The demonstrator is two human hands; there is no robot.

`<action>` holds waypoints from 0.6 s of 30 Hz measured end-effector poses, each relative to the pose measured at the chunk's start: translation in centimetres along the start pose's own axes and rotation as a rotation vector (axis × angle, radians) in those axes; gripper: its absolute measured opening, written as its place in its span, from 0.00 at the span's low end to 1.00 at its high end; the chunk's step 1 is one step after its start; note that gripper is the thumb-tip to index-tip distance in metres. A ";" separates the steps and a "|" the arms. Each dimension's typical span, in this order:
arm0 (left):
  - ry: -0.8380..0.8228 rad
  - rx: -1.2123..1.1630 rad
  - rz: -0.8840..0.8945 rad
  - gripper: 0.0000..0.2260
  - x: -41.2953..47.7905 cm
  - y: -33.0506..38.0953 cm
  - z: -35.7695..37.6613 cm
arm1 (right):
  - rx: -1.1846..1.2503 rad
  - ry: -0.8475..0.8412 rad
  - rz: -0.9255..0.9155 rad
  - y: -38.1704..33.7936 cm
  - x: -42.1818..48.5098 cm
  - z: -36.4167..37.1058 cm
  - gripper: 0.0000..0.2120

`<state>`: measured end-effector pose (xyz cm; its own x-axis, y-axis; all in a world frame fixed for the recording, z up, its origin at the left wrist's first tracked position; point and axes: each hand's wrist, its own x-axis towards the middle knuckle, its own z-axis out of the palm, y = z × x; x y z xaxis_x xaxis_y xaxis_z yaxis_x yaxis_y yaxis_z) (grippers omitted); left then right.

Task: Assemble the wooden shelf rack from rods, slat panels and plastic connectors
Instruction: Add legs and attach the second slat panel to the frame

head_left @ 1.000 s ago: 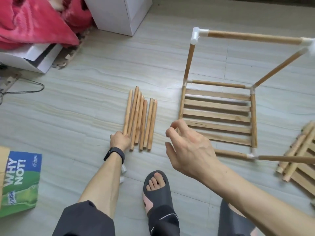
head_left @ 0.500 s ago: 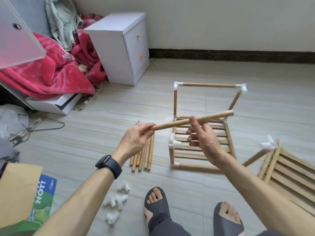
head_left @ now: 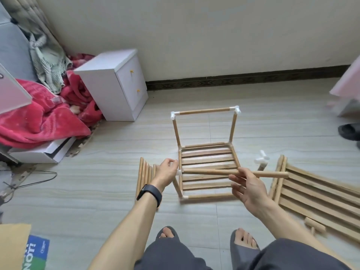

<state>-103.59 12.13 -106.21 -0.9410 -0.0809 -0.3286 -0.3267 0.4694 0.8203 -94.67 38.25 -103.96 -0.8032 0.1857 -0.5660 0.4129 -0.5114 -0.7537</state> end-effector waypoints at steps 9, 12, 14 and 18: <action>0.041 0.124 0.044 0.14 0.3 -1.1 1.8 | 0.000 -0.026 0.044 1.1 1.6 0.1 0.09; 0.049 0.111 0.051 0.15 0.5 -1.7 1.9 | 0.012 -0.016 0.039 1.6 2.2 0.2 0.10; 0.061 0.086 0.064 0.15 0.6 -2.0 1.9 | 0.019 -0.016 0.021 1.7 2.5 0.2 0.09; 0.038 0.045 0.075 0.13 0.8 -2.6 1.9 | -0.003 -0.070 -0.011 1.2 3.0 0.3 0.14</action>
<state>-103.29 12.55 -109.49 -0.9657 -0.0768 -0.2481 -0.2515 0.5144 0.8199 -96.67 37.96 -106.47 -0.8360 0.1321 -0.5326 0.4047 -0.5071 -0.7610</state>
